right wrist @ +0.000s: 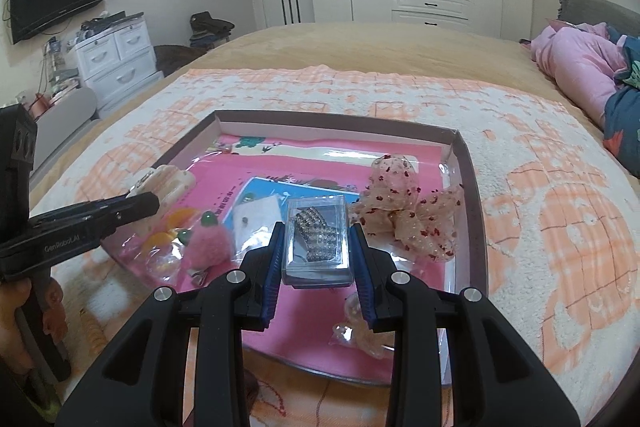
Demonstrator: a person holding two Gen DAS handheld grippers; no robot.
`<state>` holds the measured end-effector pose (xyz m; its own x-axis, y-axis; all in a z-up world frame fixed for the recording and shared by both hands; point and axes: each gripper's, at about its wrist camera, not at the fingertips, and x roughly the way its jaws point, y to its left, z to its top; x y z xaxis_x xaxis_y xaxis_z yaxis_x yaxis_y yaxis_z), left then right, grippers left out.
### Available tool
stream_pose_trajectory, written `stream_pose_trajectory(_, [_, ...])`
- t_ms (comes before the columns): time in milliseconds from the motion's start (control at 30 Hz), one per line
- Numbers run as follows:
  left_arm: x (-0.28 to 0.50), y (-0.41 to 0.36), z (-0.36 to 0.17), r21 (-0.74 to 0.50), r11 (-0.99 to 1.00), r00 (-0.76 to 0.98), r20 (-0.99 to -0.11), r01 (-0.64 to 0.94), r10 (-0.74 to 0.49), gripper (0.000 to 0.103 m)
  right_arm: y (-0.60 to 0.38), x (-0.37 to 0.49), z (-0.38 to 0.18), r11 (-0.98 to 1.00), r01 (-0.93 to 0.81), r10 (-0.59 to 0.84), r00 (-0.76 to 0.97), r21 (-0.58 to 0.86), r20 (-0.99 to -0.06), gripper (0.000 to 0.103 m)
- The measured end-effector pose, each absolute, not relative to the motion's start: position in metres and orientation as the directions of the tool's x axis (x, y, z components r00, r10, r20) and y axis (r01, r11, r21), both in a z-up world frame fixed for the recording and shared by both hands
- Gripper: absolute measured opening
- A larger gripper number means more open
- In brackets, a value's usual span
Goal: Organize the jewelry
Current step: 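Carry the claw clip and bobby pin packet into the box and open both tools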
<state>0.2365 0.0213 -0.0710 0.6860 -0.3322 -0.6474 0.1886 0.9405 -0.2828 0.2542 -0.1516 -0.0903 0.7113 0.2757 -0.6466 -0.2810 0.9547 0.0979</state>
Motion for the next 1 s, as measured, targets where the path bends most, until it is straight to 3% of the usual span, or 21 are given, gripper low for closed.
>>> stream_pose_trajectory(500, [0.244, 0.024, -0.077, -0.286, 0.942, 0.668, -0.667, 0.178, -0.329, 0.018, -0.131, 0.258, -0.111, 0.944, -0.316, 0.286, 0.637, 0.096, -0.716, 0.031])
stream_pose_trajectory(900, [0.243, 0.026, -0.078, -0.289, 0.941, 0.668, -0.668, 0.174, -0.328, 0.018, -0.131, 0.25, -0.113, 0.944, -0.314, 0.284, 0.633, 0.096, -0.721, 0.031])
stream_pose_trajectory(1000, [0.243, 0.027, -0.077, -0.288, 0.942, 0.667, -0.669, 0.173, -0.327, 0.018, -0.135, 0.248, -0.111, 0.945, -0.309, 0.288, 0.638, 0.105, -0.714, 0.039])
